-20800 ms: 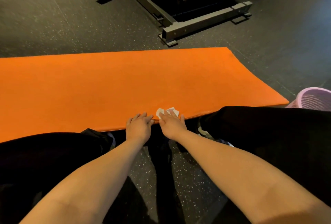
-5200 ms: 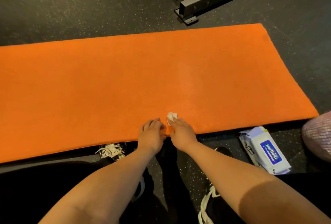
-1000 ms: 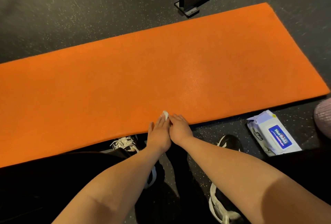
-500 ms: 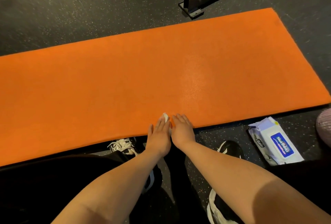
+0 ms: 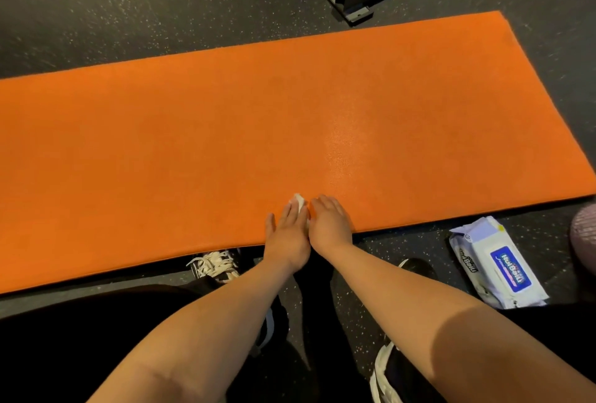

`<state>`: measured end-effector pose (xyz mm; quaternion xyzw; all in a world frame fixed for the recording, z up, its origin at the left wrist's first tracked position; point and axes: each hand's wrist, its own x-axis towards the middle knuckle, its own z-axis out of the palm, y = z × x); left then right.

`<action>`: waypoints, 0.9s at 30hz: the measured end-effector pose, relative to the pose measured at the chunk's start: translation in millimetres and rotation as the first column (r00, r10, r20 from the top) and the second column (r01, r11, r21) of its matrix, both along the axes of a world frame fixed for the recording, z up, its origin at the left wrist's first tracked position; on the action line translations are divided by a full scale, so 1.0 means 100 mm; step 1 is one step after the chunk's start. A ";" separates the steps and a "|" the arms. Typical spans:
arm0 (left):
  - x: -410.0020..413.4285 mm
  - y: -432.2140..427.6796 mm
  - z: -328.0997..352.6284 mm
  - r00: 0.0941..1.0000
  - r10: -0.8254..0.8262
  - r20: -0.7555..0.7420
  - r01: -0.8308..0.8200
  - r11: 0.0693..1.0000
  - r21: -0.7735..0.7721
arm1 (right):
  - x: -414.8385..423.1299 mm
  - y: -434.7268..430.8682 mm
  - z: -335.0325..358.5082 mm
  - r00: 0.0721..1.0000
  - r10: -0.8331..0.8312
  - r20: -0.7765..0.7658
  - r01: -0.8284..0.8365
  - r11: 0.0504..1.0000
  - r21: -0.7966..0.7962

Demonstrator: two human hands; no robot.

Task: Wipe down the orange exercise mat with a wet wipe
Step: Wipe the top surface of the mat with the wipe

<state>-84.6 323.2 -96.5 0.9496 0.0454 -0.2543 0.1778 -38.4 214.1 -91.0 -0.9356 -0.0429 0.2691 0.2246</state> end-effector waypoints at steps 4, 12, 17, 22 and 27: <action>0.14 0.26 -0.05 0.995 0.095 0.003 -0.095 0.991 0.092 | 0.04 -0.02 -0.07 0.998 0.006 -0.059 -0.006 1.000 -0.006; 0.34 -0.06 -0.06 0.973 -0.148 -0.177 0.141 0.989 -0.052 | 0.06 -0.11 -0.12 0.982 -0.184 0.053 0.181 0.982 0.048; 0.23 0.18 -0.12 0.989 -0.083 -0.125 0.086 0.996 0.019 | -0.09 -0.10 -0.21 0.998 -0.069 0.005 0.069 0.997 0.018; 0.16 0.38 -0.04 0.985 0.146 -0.090 -0.137 0.985 0.102 | -0.11 -0.04 -0.16 1.000 -0.011 0.006 0.012 0.998 -0.056; -0.07 0.01 -0.01 0.981 -0.083 -0.174 0.094 0.994 0.052 | -0.12 -0.11 -0.06 1.000 -0.016 -0.022 0.014 0.997 -0.078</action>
